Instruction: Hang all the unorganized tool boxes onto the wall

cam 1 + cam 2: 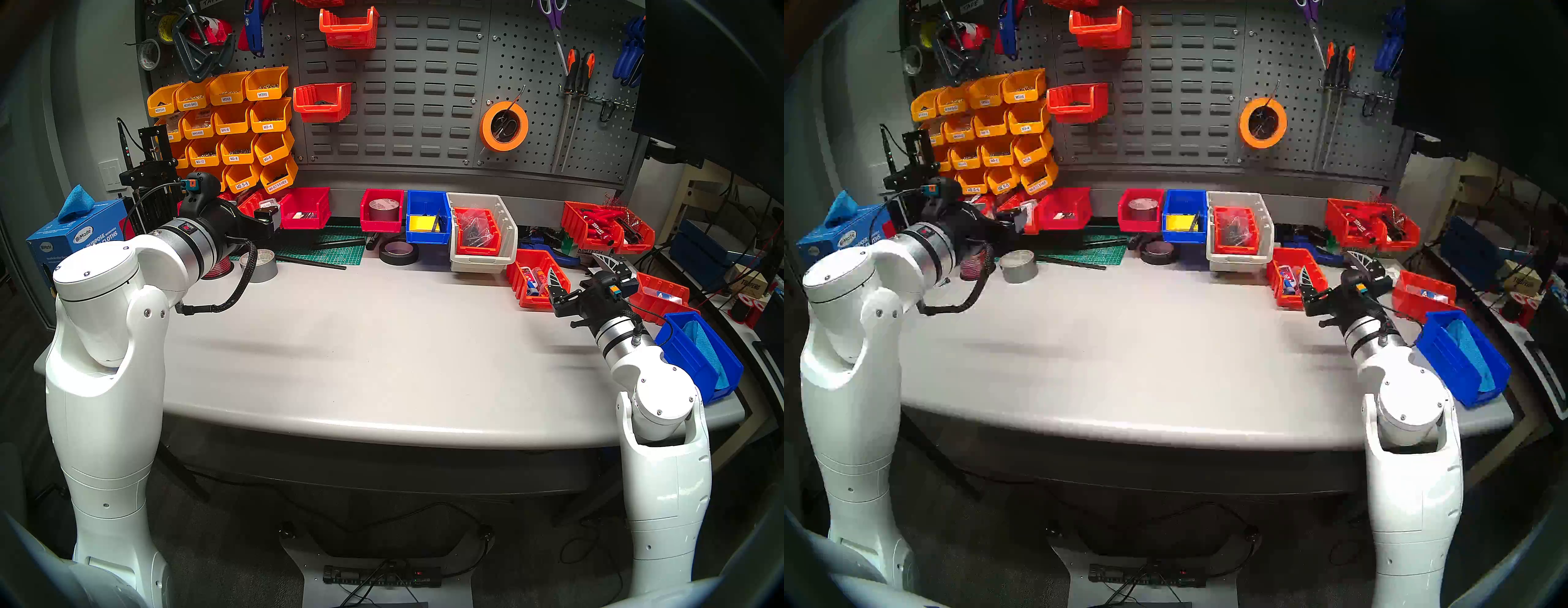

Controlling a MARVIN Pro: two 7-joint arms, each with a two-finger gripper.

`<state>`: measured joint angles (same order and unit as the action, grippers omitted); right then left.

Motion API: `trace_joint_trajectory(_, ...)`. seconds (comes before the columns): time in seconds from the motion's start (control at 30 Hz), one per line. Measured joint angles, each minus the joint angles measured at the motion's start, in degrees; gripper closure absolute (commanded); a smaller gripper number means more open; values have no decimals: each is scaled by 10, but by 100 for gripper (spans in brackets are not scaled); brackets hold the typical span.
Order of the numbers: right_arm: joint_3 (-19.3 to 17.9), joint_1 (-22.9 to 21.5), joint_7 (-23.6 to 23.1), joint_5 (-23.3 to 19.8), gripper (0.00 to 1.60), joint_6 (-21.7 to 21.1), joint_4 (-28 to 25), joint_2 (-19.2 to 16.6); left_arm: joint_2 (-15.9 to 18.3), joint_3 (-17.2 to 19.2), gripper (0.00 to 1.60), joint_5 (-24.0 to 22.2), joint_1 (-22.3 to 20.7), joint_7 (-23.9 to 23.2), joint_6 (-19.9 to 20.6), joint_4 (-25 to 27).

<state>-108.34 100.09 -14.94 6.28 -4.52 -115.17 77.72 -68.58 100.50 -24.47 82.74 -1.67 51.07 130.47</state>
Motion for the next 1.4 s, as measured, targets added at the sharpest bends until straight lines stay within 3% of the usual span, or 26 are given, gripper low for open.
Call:
trace_joint_trajectory(0.9, -13, -23, 3, -67, 0, -79, 36, 34, 2, -1, 0, -4, 0, 3, -1, 0)
trace_joint_trajectory(1.4, -4, -75, -6, -71, 0, -57, 116, 14, 4, -1, 0, -7, 1, 5, -1, 0)
